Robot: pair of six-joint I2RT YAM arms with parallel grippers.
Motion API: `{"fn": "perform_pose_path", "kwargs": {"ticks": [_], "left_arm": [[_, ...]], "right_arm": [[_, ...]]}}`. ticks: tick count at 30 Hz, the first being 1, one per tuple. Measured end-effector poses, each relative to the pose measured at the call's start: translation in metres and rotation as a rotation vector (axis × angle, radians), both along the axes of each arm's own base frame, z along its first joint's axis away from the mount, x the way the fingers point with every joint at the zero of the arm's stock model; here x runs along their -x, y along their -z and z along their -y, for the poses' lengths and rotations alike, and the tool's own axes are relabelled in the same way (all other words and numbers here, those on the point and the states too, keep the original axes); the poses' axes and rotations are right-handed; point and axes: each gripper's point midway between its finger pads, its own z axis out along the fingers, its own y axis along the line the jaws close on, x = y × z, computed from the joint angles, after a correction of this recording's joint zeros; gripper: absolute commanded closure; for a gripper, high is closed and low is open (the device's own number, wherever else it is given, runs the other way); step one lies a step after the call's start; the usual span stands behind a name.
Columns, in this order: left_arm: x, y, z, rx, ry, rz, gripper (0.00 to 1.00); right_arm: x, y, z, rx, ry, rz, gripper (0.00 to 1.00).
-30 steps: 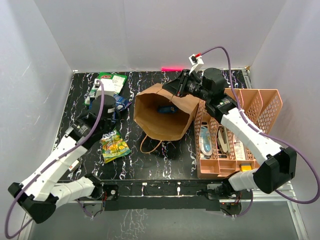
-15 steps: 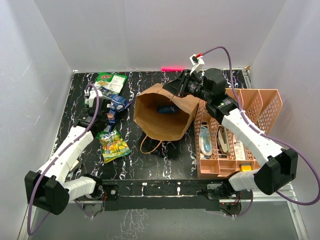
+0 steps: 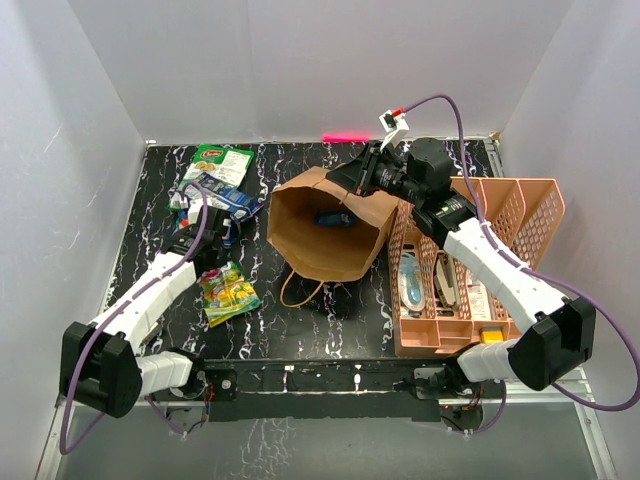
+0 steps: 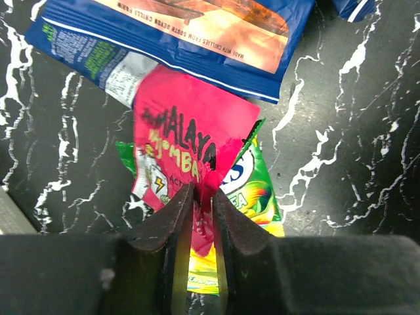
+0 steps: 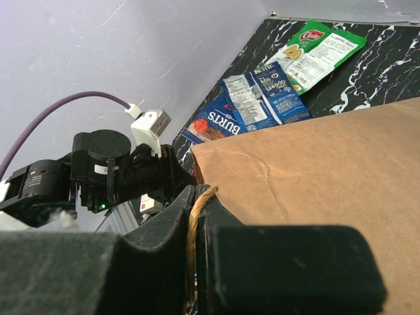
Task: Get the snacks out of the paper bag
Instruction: Place the snack at the center of the board, then take out the snack from the paper bag.
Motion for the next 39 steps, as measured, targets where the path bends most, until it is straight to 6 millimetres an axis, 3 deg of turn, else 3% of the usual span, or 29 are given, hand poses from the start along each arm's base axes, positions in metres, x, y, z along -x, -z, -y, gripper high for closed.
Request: {"fn": "perform_pose_path", "kwargs": {"ticks": [11, 17, 22, 28, 31, 35, 39], "left_arm": [[-0.006, 0.002, 0.015, 0.081, 0.019, 0.024, 0.44], [-0.006, -0.016, 0.025, 0.146, 0.053, 0.081, 0.33], [-0.011, -0.043, 0.038, 0.223, 0.094, 0.158, 0.25], [-0.011, -0.115, 0.077, 0.448, 0.285, 0.412, 0.22], [-0.002, -0.142, 0.101, 0.566, 0.422, 0.522, 0.23], [0.016, -0.147, 0.134, 0.715, 0.596, 0.54, 0.23], [0.036, -0.133, 0.159, 0.854, 0.72, 0.489, 0.16]], "right_arm": [[0.001, 0.001, -0.001, -0.001, -0.008, -0.003, 0.92], [0.003, 0.006, -0.002, -0.002, -0.018, -0.018, 0.92], [0.011, 0.028, -0.004, 0.015, -0.058, -0.06, 0.92], [0.038, 0.058, -0.011, 0.04, -0.206, -0.097, 0.92], [0.05, 0.062, -0.015, 0.04, -0.28, -0.096, 0.92], [0.063, 0.055, -0.022, 0.022, -0.356, -0.07, 0.92], [0.063, 0.057, -0.028, 0.014, -0.362, -0.088, 0.92]]}}
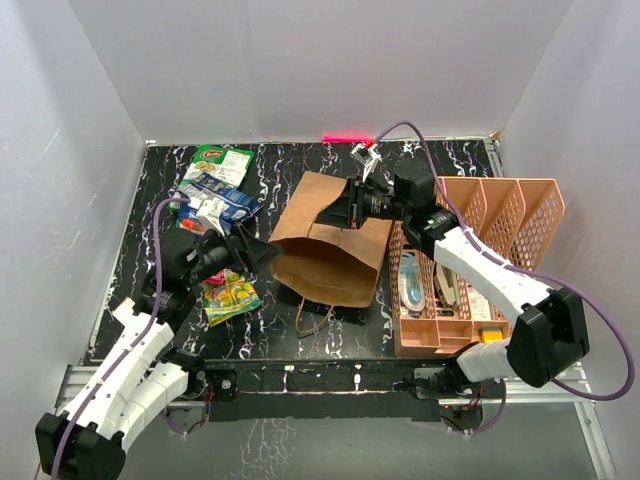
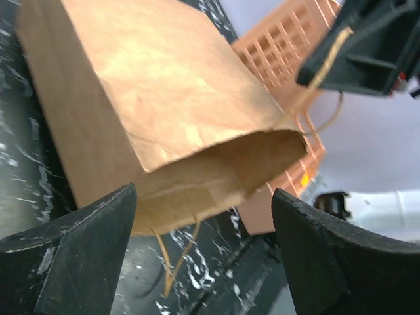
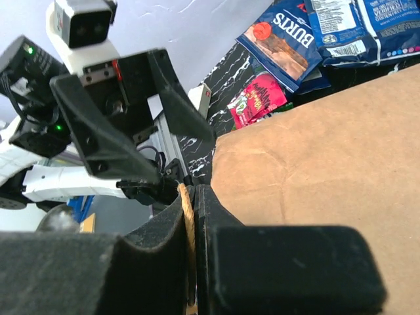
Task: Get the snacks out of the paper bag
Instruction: Take out the snack from the paper bag.
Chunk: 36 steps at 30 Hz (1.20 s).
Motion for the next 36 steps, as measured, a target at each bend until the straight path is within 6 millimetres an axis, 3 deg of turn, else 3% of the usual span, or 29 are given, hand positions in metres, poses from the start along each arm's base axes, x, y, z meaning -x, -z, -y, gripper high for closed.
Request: {"fn": "perform_pose_path", "kwargs": {"ticks": [9, 13, 17, 21, 24, 27, 32, 36], "left_arm": [[0.052, 0.028, 0.039, 0.149, 0.217, -0.07, 0.16], [0.1, 0.039, 0.088, 0.069, 0.403, -0.049, 0.17], [0.112, 0.052, 0.122, -0.088, 0.445, 0.044, 0.16], [0.093, 0.062, 0.139, -0.232, 0.394, 0.262, 0.19], [0.066, 0.072, 0.144, -0.32, 0.32, 0.383, 0.34], [0.038, 0.098, 0.149, -0.459, 0.255, 0.472, 0.54], [0.011, 0.143, 0.148, -0.643, 0.208, 0.562, 0.64], [-0.004, 0.158, 0.147, -0.726, 0.167, 0.615, 0.7]], "right_arm": [[-0.025, 0.019, -0.004, 0.012, 0.108, -0.114, 0.92], [-0.034, 0.002, -0.005, -0.009, 0.136, -0.094, 0.92], [-0.036, -0.015, -0.006, -0.033, 0.139, -0.064, 0.92], [-0.036, -0.018, -0.005, -0.036, 0.146, -0.063, 0.92], [-0.035, -0.02, -0.004, -0.04, 0.15, -0.058, 0.92], [-0.033, -0.025, -0.003, -0.047, 0.15, -0.052, 0.92], [-0.029, -0.033, 0.0, -0.058, 0.156, -0.037, 0.92], [-0.026, -0.04, 0.002, -0.066, 0.156, -0.027, 0.92]]}}
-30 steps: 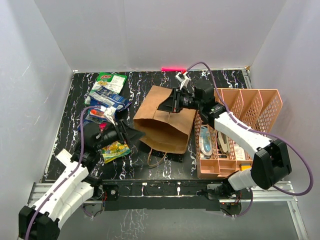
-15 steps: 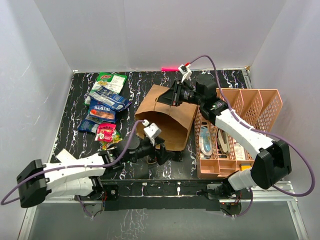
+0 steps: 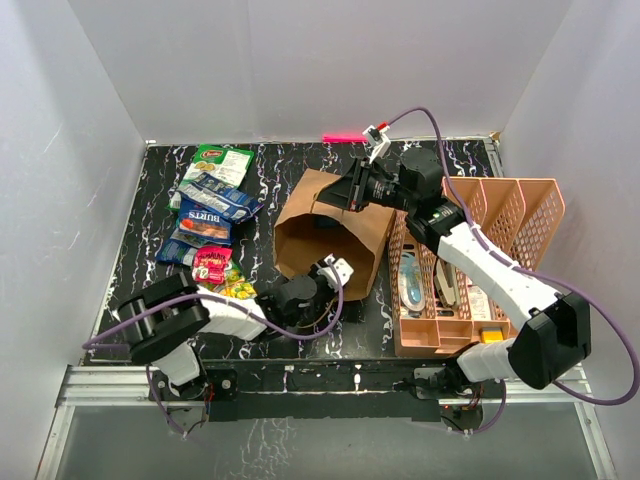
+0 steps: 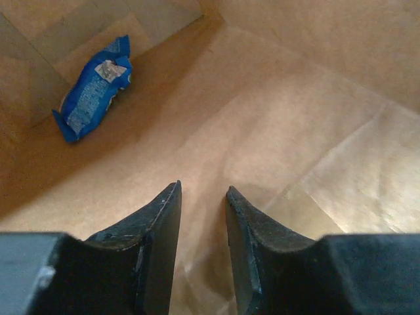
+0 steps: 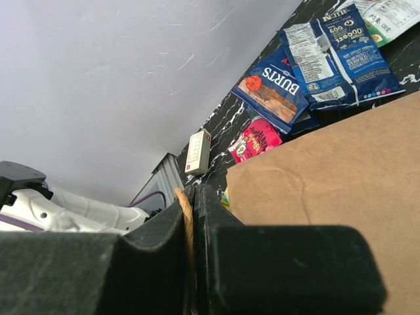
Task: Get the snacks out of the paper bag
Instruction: Take out the snack from the paper bag.
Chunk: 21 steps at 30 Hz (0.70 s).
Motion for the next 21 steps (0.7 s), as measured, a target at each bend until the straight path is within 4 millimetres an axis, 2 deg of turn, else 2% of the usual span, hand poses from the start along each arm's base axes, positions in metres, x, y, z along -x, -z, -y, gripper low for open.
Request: {"fn": "perform_pose_path", "kwargs": {"ticks": [4, 13, 17, 21], "left_arm": [[-0.019, 0.0, 0.008, -0.011, -0.046, 0.049, 0.75], [-0.061, -0.012, 0.02, 0.039, -0.13, 0.088, 0.76], [-0.084, -0.007, 0.015, 0.046, -0.182, 0.055, 0.72], [-0.104, 0.007, 0.008, 0.001, -0.225, 0.06, 0.67]], "right_arm": [[0.002, -0.002, 0.0, -0.006, -0.001, -0.001, 0.92], [0.008, -0.004, -0.001, -0.008, -0.009, -0.013, 0.92], [0.01, -0.005, -0.002, -0.009, -0.016, -0.012, 0.92], [0.013, -0.004, -0.004, -0.006, -0.023, -0.018, 0.92]]}}
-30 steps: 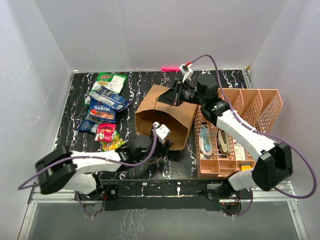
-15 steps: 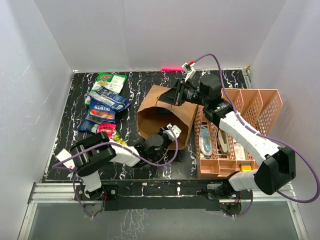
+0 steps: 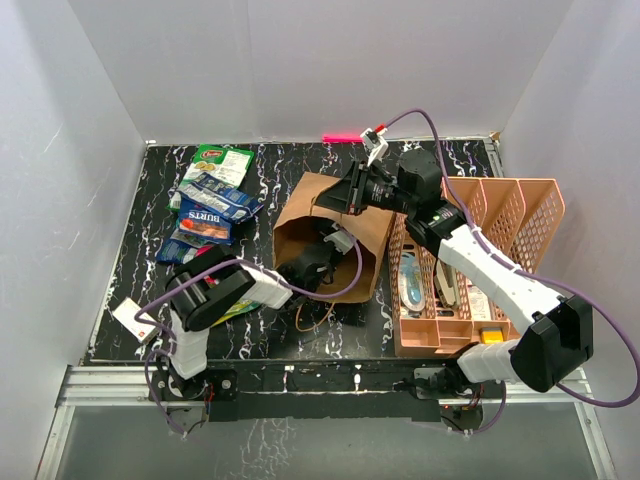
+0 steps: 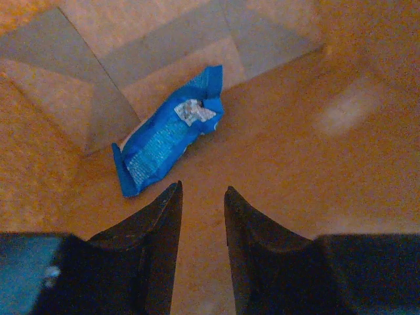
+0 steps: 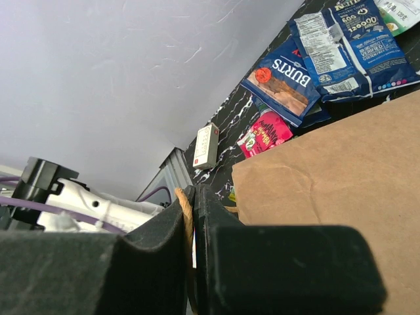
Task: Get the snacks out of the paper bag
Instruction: Take out the snack from the paper bag.
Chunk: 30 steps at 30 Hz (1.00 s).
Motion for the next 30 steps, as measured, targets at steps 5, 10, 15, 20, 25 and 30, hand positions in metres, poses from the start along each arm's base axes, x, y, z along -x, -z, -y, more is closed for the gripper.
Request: {"fn": "perform_pose_path", "kwargs": {"ticks": [5, 10, 15, 20, 25, 30], "left_arm": [[-0.018, 0.032, -0.013, -0.118, -0.023, -0.001, 0.38], [-0.042, 0.033, -0.009, -0.159, 0.007, 0.01, 0.28], [-0.066, 0.015, 0.002, -0.141, 0.028, 0.038, 0.26], [-0.077, 0.03, 0.008, -0.178, 0.034, 0.048, 0.26], [-0.089, 0.036, 0.019, -0.207, 0.046, 0.084, 0.21], [-0.107, 0.035, 0.036, -0.218, 0.054, 0.12, 0.43]], "right_arm": [[0.004, 0.0, -0.003, 0.0, -0.011, -0.001, 0.92], [0.006, 0.002, -0.005, 0.004, -0.018, -0.007, 0.92], [0.008, 0.002, -0.007, 0.004, -0.021, -0.007, 0.92], [0.011, 0.002, -0.01, 0.005, -0.028, -0.007, 0.92], [0.015, 0.003, -0.015, 0.008, -0.039, -0.011, 0.92], [0.017, 0.004, -0.017, 0.016, -0.036, -0.02, 0.92]]}}
